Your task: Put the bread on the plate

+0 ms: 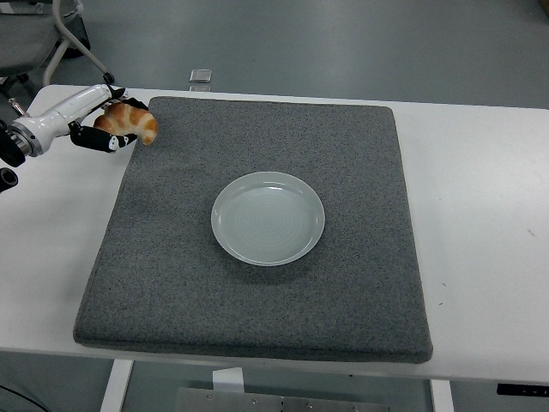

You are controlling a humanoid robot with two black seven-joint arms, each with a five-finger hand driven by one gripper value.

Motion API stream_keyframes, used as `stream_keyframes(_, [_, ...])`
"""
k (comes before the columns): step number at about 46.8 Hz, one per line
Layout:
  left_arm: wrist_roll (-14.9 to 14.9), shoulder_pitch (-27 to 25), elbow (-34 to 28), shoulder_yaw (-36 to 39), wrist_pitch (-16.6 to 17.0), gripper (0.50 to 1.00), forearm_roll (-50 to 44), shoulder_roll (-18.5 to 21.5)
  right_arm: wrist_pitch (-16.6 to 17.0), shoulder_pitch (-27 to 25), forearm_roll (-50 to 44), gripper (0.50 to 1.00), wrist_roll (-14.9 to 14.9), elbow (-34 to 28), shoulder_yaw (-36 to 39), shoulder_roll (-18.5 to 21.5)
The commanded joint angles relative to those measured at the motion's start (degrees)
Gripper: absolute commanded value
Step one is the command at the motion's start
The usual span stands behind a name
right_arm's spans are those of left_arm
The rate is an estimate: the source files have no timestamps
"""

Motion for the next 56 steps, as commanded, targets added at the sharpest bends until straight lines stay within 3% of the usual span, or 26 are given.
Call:
stream_keyframes(1, [0.01,-1.88,0.00,0.07,-0.22,0.500,0.14,0.99,0.00,0.03,0.01,0.930,0.01,0.07,0.00,0.00])
stream_keyframes(8, [0.01,-5.39,-0.43,0.33,-0.31,0.500,0.41,1.08,0.00,0.12,0.01,0.930,0.01,-0.02,0.00,0.00])
stream_keyframes(31, [0.71,-14.45,-13.00,0.77,0.40,0.500,6.64,0.37,0.00,0.12,0.09,0.930,0.01,-0.02,0.00,0.00])
stream_keyframes(41, [0.80,-16.21,-14.50,0.77,1.10,0.500,9.10,-4.10,0.00,0.20,0.09,0.930,0.01,-0.02,0.00,0.00])
stream_keyframes(56, [0.89,-15.16,-16.78,0.86,5.14,0.500,18.77,-9.47,-0.09,0.21,0.09,0.930,0.01,-0.02,0.00,0.00])
